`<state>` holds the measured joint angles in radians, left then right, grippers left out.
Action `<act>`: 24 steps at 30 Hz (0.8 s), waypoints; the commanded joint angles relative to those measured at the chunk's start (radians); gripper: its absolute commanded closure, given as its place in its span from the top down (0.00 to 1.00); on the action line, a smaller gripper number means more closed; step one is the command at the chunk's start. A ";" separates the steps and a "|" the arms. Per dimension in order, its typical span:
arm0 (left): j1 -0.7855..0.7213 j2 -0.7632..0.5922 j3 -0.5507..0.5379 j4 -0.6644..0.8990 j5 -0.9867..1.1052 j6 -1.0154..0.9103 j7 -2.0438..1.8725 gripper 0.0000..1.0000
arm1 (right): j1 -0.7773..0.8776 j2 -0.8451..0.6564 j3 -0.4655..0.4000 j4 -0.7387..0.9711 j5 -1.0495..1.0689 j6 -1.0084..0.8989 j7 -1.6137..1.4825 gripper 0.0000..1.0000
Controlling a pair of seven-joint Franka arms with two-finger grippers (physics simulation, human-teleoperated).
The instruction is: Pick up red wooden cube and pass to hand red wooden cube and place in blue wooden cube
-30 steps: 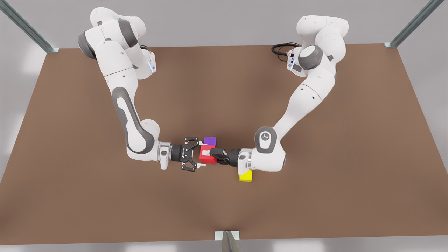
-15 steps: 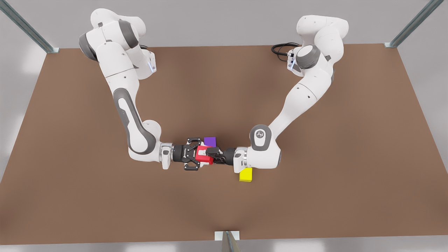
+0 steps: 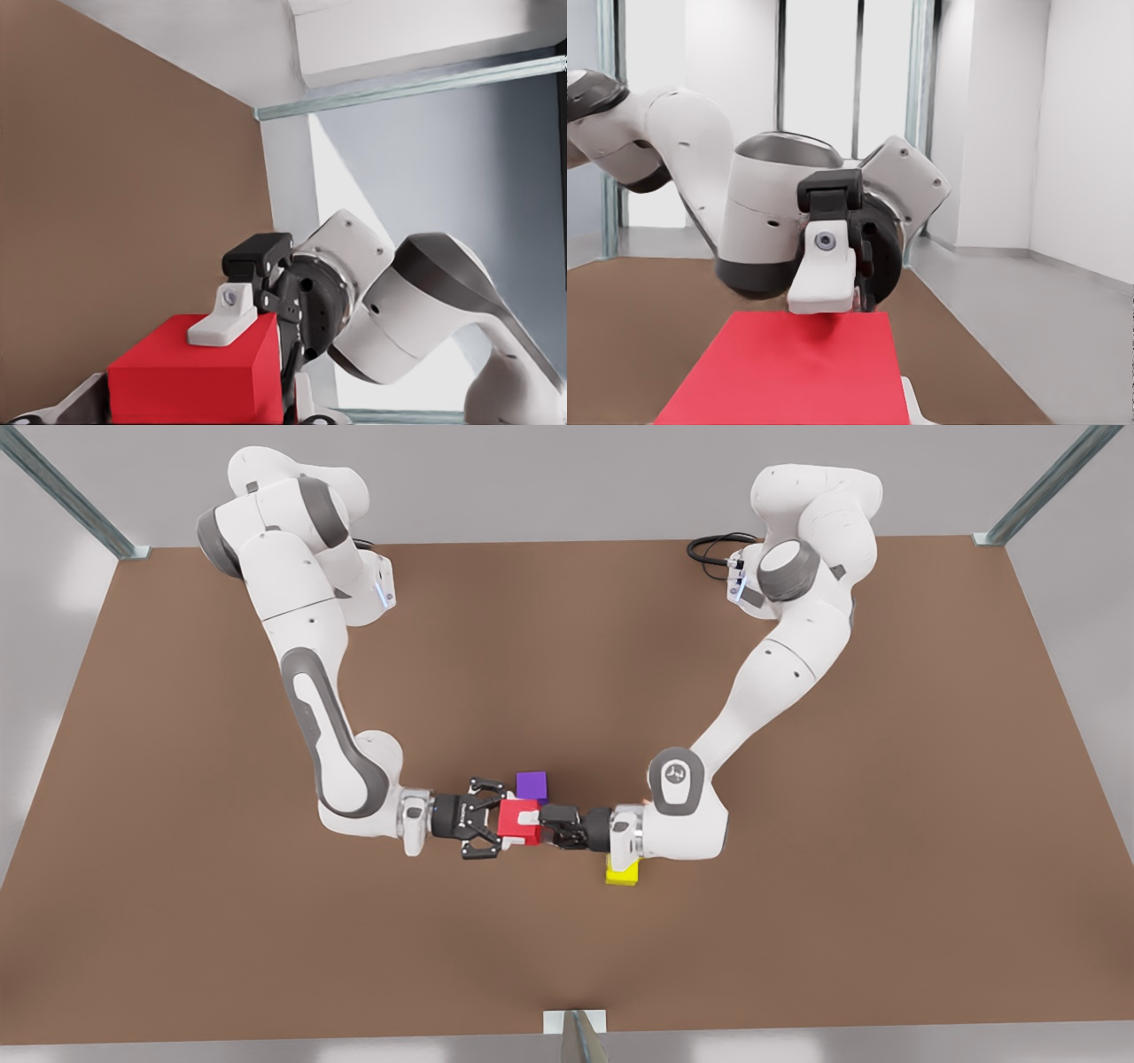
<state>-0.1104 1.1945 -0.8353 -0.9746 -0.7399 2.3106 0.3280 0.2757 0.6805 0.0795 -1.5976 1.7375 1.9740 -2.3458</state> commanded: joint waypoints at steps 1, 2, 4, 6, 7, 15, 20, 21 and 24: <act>0.029 -0.006 -0.002 -0.004 0.002 -0.071 0.020 1.00 | -0.006 -0.001 0.000 0.001 -0.001 -0.003 -0.001 0.71; 0.050 -0.007 -0.002 -0.004 0.002 -0.109 0.017 1.00 | -0.006 -0.001 0.000 0.001 -0.001 -0.004 -0.001 0.71; 0.095 -0.010 -0.004 -0.006 0.004 -0.175 0.005 1.00 | -0.013 -0.001 0.000 -0.001 -0.004 -0.006 -0.001 0.71; 0.129 -0.015 -0.005 -0.012 0.004 -0.224 -0.001 1.00 | -0.024 -0.002 -0.001 0.001 -0.013 -0.007 -0.003 0.71; 0.159 -0.015 -0.004 -0.012 0.020 -0.278 0.000 1.00 | -0.039 -0.004 -0.007 0.001 -0.041 -0.009 -0.004 0.71; 0.405 -0.497 0.048 0.010 1.165 -1.177 -0.569 1.00 | -0.220 -0.222 -0.089 -0.117 -0.953 -0.132 0.908 0.72; 0.028 -0.946 0.756 -0.470 0.826 -0.826 -0.331 1.00 | -0.220 -0.280 -0.136 -0.134 -1.541 -0.017 1.287 0.71; 0.021 -0.940 0.754 -0.470 0.818 -0.826 -0.334 1.00 | -0.219 -0.292 -0.136 -0.172 -1.628 0.020 1.346 0.71; 0.014 -0.895 0.756 -0.467 0.789 -0.835 -0.328 1.00 | -0.211 -0.355 -0.136 -0.251 -1.710 0.069 1.372 0.71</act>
<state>-0.0943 0.2963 -0.0846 -1.4421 0.0774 1.4738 0.0948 0.0621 0.3375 -0.0563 -1.8375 0.1984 1.9700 -1.7259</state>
